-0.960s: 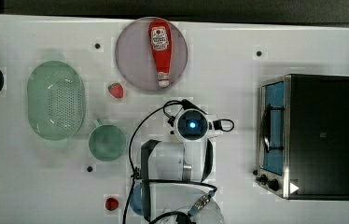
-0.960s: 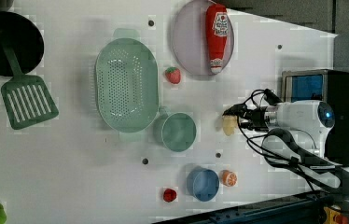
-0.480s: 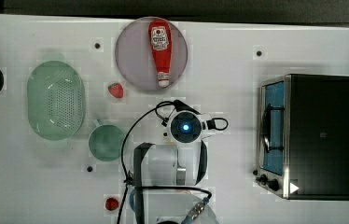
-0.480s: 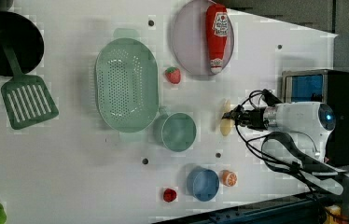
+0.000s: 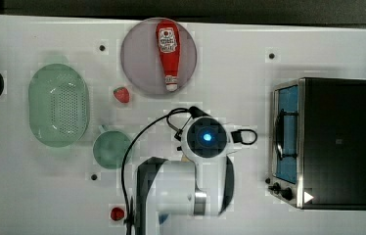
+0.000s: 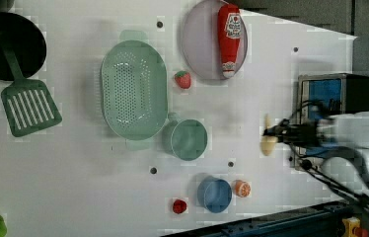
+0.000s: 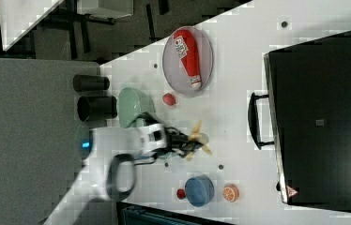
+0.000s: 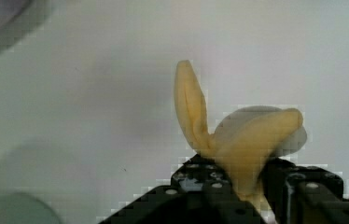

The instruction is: Pick Banana and place it in mug.

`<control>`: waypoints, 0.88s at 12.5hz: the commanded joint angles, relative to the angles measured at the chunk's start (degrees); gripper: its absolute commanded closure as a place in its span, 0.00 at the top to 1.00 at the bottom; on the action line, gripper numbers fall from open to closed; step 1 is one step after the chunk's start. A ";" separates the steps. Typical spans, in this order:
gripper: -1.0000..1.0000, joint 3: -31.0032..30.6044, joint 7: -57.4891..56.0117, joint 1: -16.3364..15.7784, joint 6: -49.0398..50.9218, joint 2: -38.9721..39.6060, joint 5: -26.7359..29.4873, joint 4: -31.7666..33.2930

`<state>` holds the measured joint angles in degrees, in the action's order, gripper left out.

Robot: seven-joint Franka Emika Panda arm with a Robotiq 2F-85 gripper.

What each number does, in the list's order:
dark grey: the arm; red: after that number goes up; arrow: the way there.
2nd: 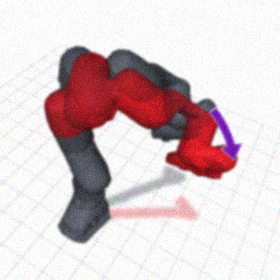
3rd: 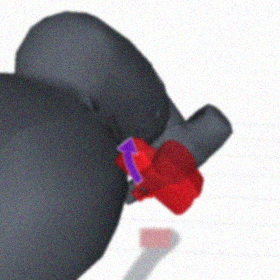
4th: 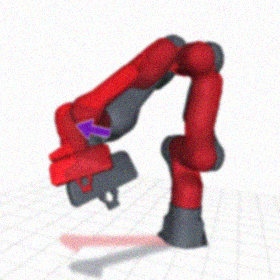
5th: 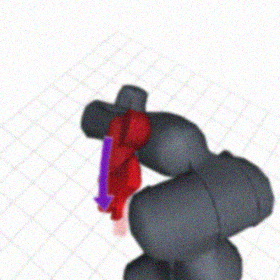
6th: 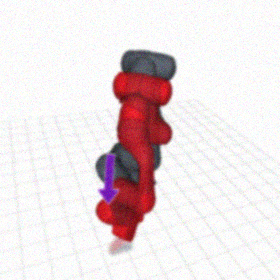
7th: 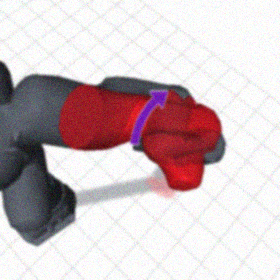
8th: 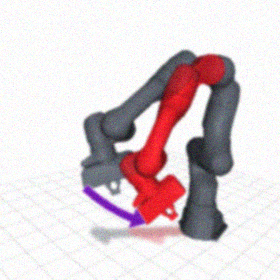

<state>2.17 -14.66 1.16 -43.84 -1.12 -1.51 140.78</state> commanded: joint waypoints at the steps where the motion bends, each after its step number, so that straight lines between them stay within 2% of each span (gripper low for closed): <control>1: 0.28 -0.19 -1.39 -0.56 7.53 -9.78 0.48 -4.76; 3: 0.28 -1.87 -0.01 -1.21 11.94 -13.24 0.57 -6.05; 6: 0.28 -7.22 5.89 -2.62 12.98 -17.43 0.83 -6.84; 11: 0.28 -19.21 28.02 -4.82 14.43 -15.70 1.38 -6.86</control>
<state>-15.29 2.13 -1.83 -29.12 -17.64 0.50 133.73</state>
